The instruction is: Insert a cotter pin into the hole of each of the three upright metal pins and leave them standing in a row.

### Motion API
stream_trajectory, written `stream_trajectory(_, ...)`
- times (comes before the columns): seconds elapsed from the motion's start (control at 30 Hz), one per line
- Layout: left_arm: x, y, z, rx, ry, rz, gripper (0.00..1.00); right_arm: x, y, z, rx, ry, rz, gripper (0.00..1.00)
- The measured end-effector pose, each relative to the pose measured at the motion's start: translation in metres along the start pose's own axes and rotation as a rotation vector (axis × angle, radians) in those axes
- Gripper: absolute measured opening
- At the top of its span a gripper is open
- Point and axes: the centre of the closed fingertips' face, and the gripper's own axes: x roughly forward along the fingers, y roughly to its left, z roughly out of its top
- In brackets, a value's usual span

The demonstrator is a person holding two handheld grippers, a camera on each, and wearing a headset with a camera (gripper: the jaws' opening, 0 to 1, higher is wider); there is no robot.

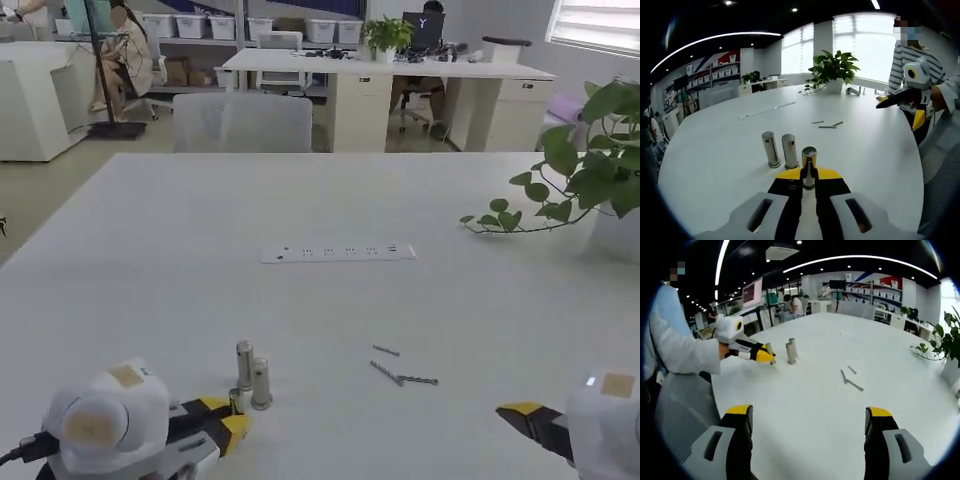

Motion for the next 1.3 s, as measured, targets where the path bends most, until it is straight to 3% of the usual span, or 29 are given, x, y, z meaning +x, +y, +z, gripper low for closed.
stream_trajectory(0.23, 0.0, -0.027, 0.006, 0.028, -0.019, -0.092, 0.06, -0.001, 0.001, 0.0, -0.001, -0.005, 0.004, 0.94)
stream_trajectory(0.3, 0.0, -0.035, 0.006, 0.06, -0.014, -0.122, 0.06, -0.001, 0.002, -0.001, 0.0, -0.006, 0.004, 0.94)
stream_trajectory(0.63, 0.0, -0.08, 0.005, 0.109, -0.028, -0.311, 0.06, -0.002, 0.003, -0.003, 0.005, -0.01, 0.002, 0.94)
stream_trajectory(1.07, 0.0, -0.109, -0.001, 0.181, -0.01, -0.455, 0.06, -0.003, 0.001, -0.006, 0.014, -0.005, -0.004, 0.94)
stream_trajectory(1.3, 0.005, -0.116, -0.012, 0.221, 0.023, -0.497, 0.06, -0.002, 0.0, -0.008, 0.016, 0.002, -0.004, 0.94)
